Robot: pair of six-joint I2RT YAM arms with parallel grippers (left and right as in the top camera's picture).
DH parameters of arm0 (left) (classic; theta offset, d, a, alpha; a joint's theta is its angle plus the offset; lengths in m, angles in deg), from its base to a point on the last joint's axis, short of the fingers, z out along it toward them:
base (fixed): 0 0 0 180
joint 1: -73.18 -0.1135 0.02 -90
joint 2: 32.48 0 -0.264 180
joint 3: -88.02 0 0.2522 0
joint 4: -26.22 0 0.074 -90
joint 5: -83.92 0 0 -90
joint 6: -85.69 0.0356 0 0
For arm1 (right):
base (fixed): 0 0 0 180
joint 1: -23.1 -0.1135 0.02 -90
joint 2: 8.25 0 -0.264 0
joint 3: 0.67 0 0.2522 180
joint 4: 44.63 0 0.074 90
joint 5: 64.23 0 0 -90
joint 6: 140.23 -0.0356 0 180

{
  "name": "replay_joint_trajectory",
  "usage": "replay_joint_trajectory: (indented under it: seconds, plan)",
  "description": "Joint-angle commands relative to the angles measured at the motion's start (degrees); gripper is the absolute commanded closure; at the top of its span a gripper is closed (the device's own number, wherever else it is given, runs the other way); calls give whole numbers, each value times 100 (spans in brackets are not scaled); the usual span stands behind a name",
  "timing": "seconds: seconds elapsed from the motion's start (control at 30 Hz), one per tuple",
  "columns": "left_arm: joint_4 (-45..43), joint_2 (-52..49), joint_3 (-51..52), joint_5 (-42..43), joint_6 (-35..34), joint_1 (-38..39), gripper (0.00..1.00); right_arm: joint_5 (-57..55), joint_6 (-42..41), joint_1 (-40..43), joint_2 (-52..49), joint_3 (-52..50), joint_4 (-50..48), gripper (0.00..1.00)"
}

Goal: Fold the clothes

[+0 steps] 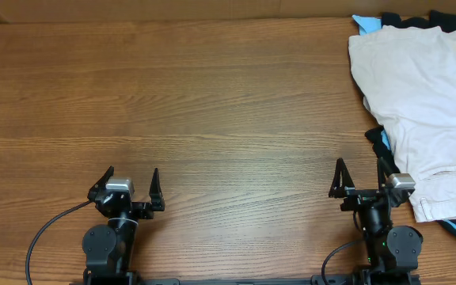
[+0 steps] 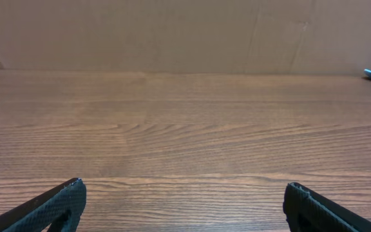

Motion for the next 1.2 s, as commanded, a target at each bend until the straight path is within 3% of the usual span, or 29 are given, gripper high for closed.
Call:
replay_joint_trajectory:
  seconds: [0.0,0.23,0.4,0.7,0.97,1.17]
  plan:
    - [-13,2,17,-48,-118,24,0,-48,-22,-22,50,-57,-219,0]
    - [-396,2,-46,717,26,22,0,129,-22,-22,50,-33,-280,0]
    - [81,-251,-531,831,291,22,0,133,-17,-22,44,304,-278,0]
    - [627,-2426,-2422,951,531,22,0,133,-15,-22,-811,1646,295,0]
    - [2465,-4725,-4968,1325,634,24,0,133,175,-22,-2608,3611,1650,0]
    - [4140,-6188,-6817,1322,636,28,0,136,208,-15,-4503,5593,3294,0]
